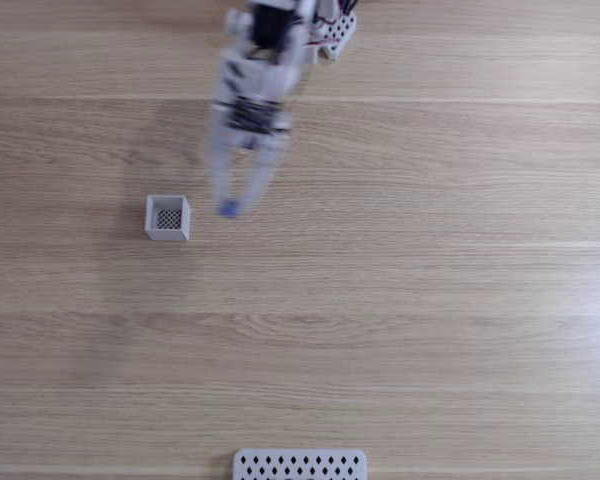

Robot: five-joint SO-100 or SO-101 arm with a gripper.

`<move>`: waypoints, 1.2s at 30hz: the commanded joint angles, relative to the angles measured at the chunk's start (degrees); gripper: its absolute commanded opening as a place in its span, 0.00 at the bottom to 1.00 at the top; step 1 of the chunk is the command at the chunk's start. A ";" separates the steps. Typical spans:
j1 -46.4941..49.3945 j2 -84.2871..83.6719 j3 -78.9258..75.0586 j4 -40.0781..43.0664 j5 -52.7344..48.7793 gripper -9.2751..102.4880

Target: Grasp a peg and put it in the crate.

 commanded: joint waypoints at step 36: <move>9.05 -14.68 7.12 -41.22 6.06 0.08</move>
